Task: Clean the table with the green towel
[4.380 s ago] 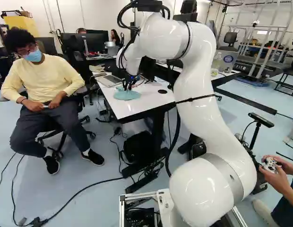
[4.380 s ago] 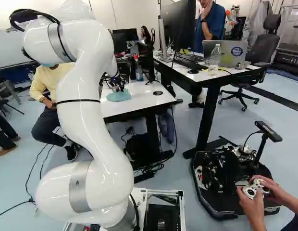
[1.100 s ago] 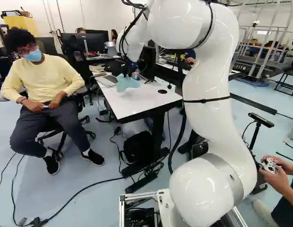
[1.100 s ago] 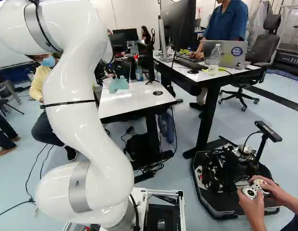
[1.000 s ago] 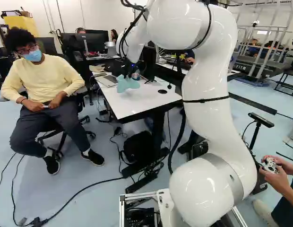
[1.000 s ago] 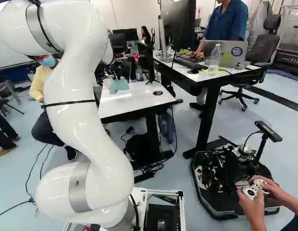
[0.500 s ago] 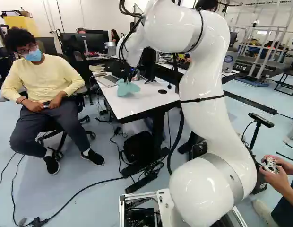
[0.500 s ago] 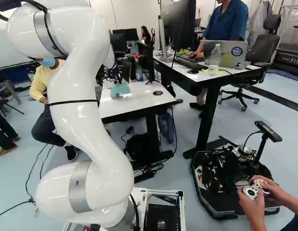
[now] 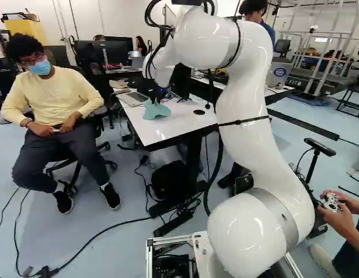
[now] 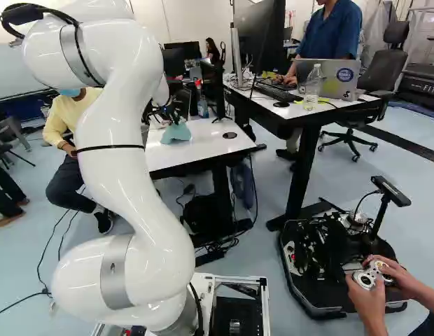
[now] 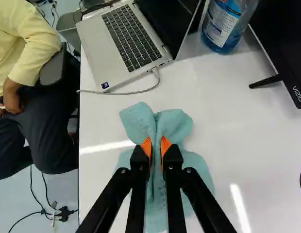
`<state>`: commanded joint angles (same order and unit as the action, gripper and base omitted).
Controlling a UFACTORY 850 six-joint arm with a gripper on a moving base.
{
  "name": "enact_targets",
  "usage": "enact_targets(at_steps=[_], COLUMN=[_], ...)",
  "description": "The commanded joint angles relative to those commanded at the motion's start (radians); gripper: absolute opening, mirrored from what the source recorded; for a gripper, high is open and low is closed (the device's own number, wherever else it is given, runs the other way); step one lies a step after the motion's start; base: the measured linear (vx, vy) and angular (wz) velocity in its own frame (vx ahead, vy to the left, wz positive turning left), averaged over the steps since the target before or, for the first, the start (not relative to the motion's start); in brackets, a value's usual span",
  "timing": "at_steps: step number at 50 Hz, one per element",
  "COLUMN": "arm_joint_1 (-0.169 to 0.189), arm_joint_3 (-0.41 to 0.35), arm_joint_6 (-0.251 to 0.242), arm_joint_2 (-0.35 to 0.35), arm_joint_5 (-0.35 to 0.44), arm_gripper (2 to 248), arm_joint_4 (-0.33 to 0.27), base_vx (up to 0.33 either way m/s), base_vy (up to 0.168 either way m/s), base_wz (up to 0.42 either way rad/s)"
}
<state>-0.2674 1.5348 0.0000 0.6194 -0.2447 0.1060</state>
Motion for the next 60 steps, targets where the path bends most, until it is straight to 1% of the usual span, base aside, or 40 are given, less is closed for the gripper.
enact_targets(at_steps=[14,23,46,60], arm_joint_1=[0.0,0.0,0.0,0.0], arm_joint_3=[0.006,0.008,0.009,0.009], arm_joint_6=[0.0,0.0,0.0,0.0], arm_joint_2=[0.03,0.043,0.045,0.045], arm_joint_5=[0.037,0.048,0.048,0.028], arm_gripper=[44,44,44,44], arm_joint_4=[0.0,0.0,0.0,0.0], base_vx=[0.0,0.0,0.0,0.0], base_vy=[0.0,0.0,0.0,0.0], base_wz=[0.0,0.0,0.0,0.0])
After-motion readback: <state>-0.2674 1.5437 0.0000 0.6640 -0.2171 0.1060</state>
